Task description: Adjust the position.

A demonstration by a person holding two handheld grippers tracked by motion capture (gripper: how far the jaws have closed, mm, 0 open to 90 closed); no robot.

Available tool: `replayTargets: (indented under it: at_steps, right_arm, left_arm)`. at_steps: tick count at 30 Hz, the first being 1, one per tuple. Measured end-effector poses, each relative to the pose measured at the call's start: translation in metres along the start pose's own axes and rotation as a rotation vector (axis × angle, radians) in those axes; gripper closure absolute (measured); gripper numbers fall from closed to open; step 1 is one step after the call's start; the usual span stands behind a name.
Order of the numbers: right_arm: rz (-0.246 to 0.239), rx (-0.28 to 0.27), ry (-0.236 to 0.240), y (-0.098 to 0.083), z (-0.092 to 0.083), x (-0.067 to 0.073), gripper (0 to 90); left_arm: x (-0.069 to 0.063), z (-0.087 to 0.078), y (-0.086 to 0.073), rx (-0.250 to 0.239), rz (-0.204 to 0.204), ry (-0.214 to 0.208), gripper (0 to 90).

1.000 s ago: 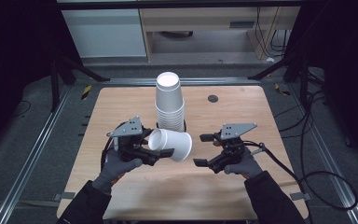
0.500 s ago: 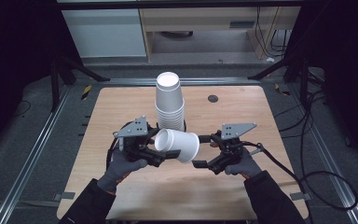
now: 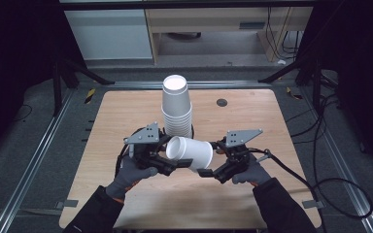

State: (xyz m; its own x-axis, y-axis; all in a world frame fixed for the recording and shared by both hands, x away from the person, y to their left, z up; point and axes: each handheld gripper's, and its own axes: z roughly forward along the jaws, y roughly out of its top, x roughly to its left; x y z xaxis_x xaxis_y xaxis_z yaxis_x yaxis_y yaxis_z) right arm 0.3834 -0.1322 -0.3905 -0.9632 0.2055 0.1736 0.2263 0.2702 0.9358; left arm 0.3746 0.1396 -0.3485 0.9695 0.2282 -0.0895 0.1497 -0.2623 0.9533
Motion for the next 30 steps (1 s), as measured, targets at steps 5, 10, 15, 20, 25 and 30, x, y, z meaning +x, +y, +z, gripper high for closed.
replayTargets:
  at_steps: [5, 10, 15, 20, 25, 30]
  right_arm:
    - [0.001, -0.004, 0.013, -0.001, 0.003, 0.0, 6.4]
    - [-0.004, -0.009, 0.023, -0.001, 0.004, 0.0, 5.8]
    - [-0.008, -0.019, 0.045, -0.001, 0.004, 0.001, 6.3]
    - [-0.02, -0.009, 0.07, -0.001, 0.005, 0.001, 8.7]
    - [-0.021, 0.006, 0.076, -0.002, 0.004, 0.0, 10.1]
    - [-0.015, 0.007, 0.078, -0.002, 0.005, -0.001, 10.3]
  left_arm:
    - [-0.002, 0.004, 0.0, -0.001, 0.006, -0.019, 21.7]
    - [-0.002, 0.007, -0.001, -0.003, 0.008, -0.035, 21.7]
    - [-0.003, 0.009, -0.002, -0.01, 0.003, -0.06, 21.7]
    - [-0.003, 0.01, -0.003, -0.005, 0.006, -0.071, 21.8]
    - [-0.002, 0.011, -0.004, -0.004, 0.007, -0.072, 21.8]
    - [-0.002, 0.012, -0.004, -0.005, 0.0, -0.071, 21.2]
